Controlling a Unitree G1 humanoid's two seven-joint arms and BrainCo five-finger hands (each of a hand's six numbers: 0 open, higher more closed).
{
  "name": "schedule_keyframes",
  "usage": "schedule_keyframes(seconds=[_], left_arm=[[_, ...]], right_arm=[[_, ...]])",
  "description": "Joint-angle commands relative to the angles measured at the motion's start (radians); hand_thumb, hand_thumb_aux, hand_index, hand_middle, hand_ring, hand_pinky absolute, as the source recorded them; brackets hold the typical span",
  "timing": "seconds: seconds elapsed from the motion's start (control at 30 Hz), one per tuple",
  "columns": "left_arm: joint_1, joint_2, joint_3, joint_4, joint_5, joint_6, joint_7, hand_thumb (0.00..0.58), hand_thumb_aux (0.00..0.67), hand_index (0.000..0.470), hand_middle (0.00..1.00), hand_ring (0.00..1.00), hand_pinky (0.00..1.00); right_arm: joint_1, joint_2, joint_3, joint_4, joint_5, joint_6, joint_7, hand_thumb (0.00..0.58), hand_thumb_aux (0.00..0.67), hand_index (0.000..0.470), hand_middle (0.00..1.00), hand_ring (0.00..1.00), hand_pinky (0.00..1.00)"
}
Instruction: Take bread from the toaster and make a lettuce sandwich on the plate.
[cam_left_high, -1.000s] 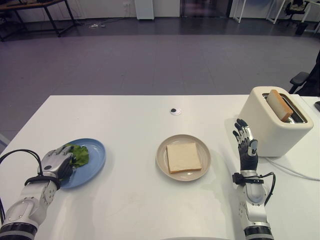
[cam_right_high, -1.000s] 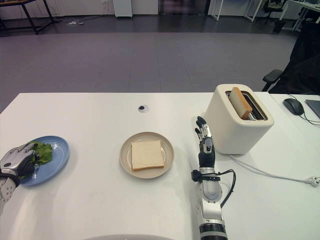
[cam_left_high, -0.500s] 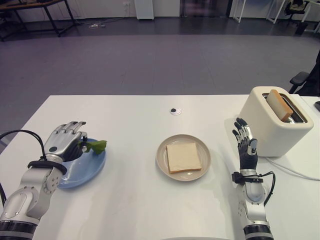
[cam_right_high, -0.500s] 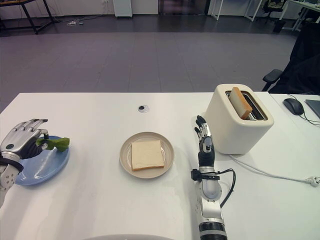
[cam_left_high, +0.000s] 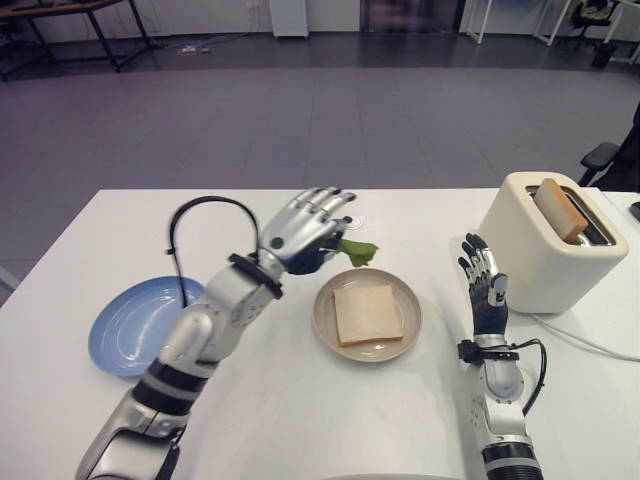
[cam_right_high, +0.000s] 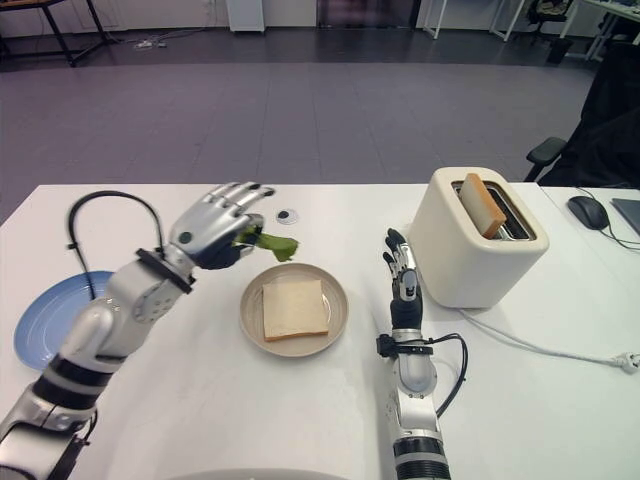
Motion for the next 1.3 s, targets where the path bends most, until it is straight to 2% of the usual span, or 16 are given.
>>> schedule_keyframes(seconds=[0.03, 0.33, 0.53, 0.57, 0.6, 0.67, 0.7, 0.73, 0.77, 1.3], left_arm=[[-0.052, -0.069, -0.092, 0.094, 0.08, -0.019, 0.035, 0.58, 0.67, 0.47, 0.0, 0.0, 0.0], [-0.072, -0.174, -0.203, 0.287, 0.166, -0.055, 0.236, 0.58, 0.67, 0.47, 0.0, 0.0, 0.0], [0.003, -0.156, -0.253, 0.336, 0.163, -0.085, 0.277, 0.58, 0.67, 0.47, 0.0, 0.0, 0.0], [0.024, -0.143, -0.254, 0.335, 0.158, -0.089, 0.275, 0.579, 0.644, 0.452, 0.0, 0.0, 0.0], [0.047, -0.127, -0.254, 0.328, 0.153, -0.093, 0.265, 0.562, 0.552, 0.387, 0.0, 0.0, 0.0], [0.084, -0.095, -0.253, 0.326, 0.142, -0.098, 0.244, 0.46, 0.365, 0.256, 0.0, 0.0, 0.0], [0.096, -0.081, -0.248, 0.336, 0.138, -0.099, 0.237, 0.363, 0.26, 0.182, 0.0, 0.0, 0.0], [0.107, -0.067, -0.242, 0.343, 0.131, -0.1, 0.229, 0.136, 0.084, 0.059, 0.0, 0.0, 0.0], [0.115, -0.058, -0.236, 0.342, 0.127, -0.1, 0.224, 0.0, 0.0, 0.0, 0.0, 0.0, 0.0], [0.174, -0.009, -0.063, 0.008, -0.002, -0.091, 0.105, 0.0, 0.0, 0.0, 0.0, 0.0, 0.0]], right_arm=[[-0.006, 0.005, 0.004, 0.015, -0.012, 0.004, 0.0, 0.0, 0.0, 0.0, 0.0, 0.0, 0.0], [-0.015, 0.007, 0.008, 0.036, -0.013, -0.002, 0.002, 0.0, 0.0, 0.0, 0.0, 0.0, 0.0], [-0.02, 0.011, 0.009, 0.042, -0.018, -0.004, 0.0, 0.0, 0.0, 0.0, 0.0, 0.0, 0.0], [-0.022, 0.012, 0.009, 0.044, -0.019, -0.005, 0.0, 0.0, 0.0, 0.0, 0.0, 0.0, 0.0], [-0.024, 0.012, 0.009, 0.047, -0.02, -0.005, 0.0, 0.0, 0.0, 0.0, 0.0, 0.0, 0.0], [-0.026, 0.012, 0.007, 0.052, -0.02, -0.008, 0.0, 0.0, 0.0, 0.0, 0.0, 0.0, 0.0], [-0.028, 0.012, 0.007, 0.055, -0.02, -0.009, 0.0, 0.0, 0.0, 0.0, 0.0, 0.0, 0.0], [-0.03, 0.011, 0.006, 0.058, -0.02, -0.01, 0.0, 0.0, 0.0, 0.0, 0.0, 0.0, 0.0], [-0.031, 0.011, 0.005, 0.061, -0.02, -0.012, 0.0, 0.0, 0.0, 0.0, 0.0, 0.0, 0.0], [-0.038, 0.006, -0.001, 0.075, -0.025, -0.026, -0.003, 0.0, 0.0, 0.0, 0.0, 0.0, 0.0]])
